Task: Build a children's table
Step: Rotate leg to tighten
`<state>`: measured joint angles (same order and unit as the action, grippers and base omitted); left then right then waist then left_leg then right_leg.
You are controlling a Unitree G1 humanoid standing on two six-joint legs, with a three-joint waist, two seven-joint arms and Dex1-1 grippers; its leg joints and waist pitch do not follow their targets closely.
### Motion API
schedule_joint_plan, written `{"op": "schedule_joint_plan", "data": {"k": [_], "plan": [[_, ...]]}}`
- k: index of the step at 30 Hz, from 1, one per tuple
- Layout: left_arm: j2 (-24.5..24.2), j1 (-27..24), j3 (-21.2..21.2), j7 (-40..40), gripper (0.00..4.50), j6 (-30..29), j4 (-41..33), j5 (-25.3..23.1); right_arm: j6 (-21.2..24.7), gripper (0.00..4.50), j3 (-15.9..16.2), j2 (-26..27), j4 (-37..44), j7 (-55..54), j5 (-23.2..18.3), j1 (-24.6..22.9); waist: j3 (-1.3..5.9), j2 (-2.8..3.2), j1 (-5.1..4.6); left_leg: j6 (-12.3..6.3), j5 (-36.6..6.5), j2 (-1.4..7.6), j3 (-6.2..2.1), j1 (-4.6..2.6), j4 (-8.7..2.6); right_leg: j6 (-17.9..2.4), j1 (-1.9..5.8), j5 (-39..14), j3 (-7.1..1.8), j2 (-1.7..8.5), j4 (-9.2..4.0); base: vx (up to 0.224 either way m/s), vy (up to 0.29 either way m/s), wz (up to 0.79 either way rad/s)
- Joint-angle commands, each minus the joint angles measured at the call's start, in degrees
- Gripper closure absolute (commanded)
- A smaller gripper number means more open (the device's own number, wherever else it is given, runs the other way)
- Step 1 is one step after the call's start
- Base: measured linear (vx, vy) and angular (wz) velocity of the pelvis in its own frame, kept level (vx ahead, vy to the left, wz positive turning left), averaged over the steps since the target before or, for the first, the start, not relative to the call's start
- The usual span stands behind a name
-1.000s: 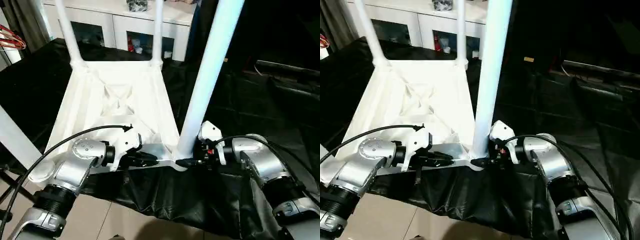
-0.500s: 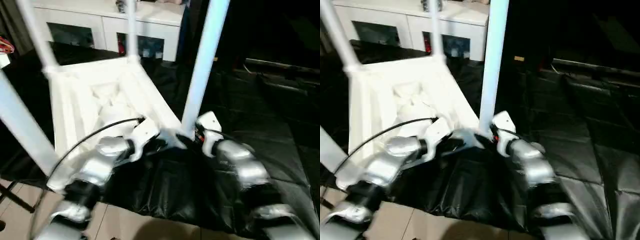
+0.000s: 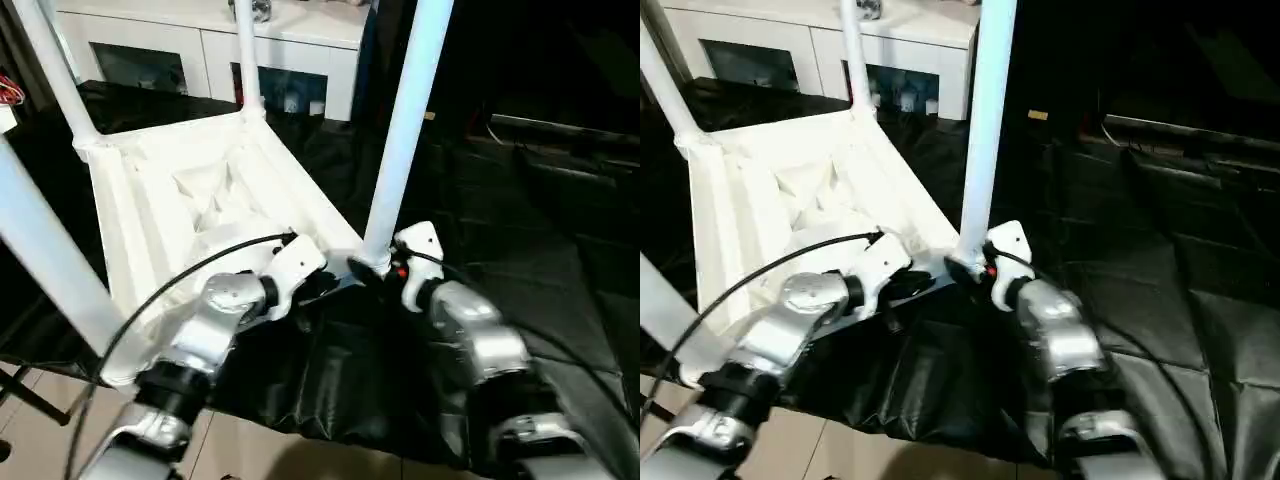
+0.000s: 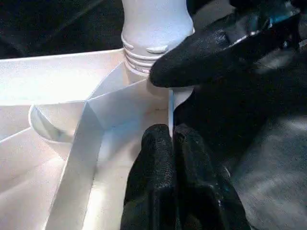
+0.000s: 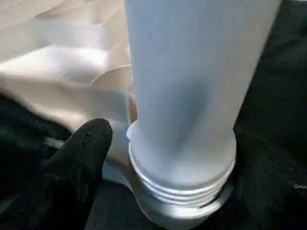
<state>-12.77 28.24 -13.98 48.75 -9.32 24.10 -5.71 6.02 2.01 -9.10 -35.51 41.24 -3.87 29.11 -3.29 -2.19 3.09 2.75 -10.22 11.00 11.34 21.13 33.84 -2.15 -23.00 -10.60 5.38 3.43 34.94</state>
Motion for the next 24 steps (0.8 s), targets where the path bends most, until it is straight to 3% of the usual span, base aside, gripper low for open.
{"op": "schedule_joint_plan", "data": {"k": [1,4,5,11,12,24], "plan": [[0.55,0.11,-2.03,4.30,4.50,3.09,-3.52,3.20,-0.57,0.22,3.87,-1.27,2.75,6.76,-0.58,0.46,3.45,-0.02,0.25,-3.20,-10.37,2.93,-1.50,-0.75,-3.56,-9.40,3.05,-13.91,-3.79,5.55,-4.89,0.000,0.000,0.00],[-2.79,-1.28,-2.59,11.34,4.50,4.81,-5.03,5.19,-1.16,0.22,5.40,-6.51,3.00,14.99,-0.25,0.67,3.40,0.17,0.59,-3.47,-10.94,3.02,-1.41,-0.88,-3.55,-9.48,2.88,-14.22,-3.85,5.49,-4.89,0.000,0.000,0.00],[-3.22,-1.49,-2.71,12.35,4.50,5.07,-5.19,5.50,-1.27,0.22,5.33,-6.95,2.70,15.80,-0.21,0.87,3.31,0.27,0.69,-3.30,-11.52,3.08,-1.35,-1.09,-3.58,-9.60,2.61,-14.74,-3.91,5.45,-5.03,0.000,0.000,0.00],[-6.05,-2.21,-2.31,17.42,4.50,5.35,-5.55,7.55,-1.78,0.22,7.24,-10.77,2.58,24.62,-0.97,1.62,3.28,0.10,0.96,-2.79,-11.60,3.22,-1.45,-0.95,-3.67,-9.65,2.79,-15.45,-3.86,5.51,-4.84,0.000,0.000,0.00],[-6.46,-2.25,-2.27,17.97,4.50,5.67,-5.50,7.63,-1.75,0.37,7.43,-11.11,2.65,25.34,-1.10,1.68,3.29,-0.19,1.04,-2.94,-11.51,3.15,-1.35,-0.95,-3.60,-9.60,2.77,-15.50,-3.86,5.47,-4.87,0.000,0.000,0.00],[-9.41,-2.30,-1.96,23.64,4.50,5.04,-5.70,10.42,-0.90,1.33,8.50,-12.56,3.30,32.27,-3.21,2.07,3.39,-0.10,1.78,-2.72,-10.69,3.26,-1.33,-1.00,-3.62,-9.73,2.76,-15.16,-3.80,5.46,-4.57,0.000,0.000,0.00]]}}
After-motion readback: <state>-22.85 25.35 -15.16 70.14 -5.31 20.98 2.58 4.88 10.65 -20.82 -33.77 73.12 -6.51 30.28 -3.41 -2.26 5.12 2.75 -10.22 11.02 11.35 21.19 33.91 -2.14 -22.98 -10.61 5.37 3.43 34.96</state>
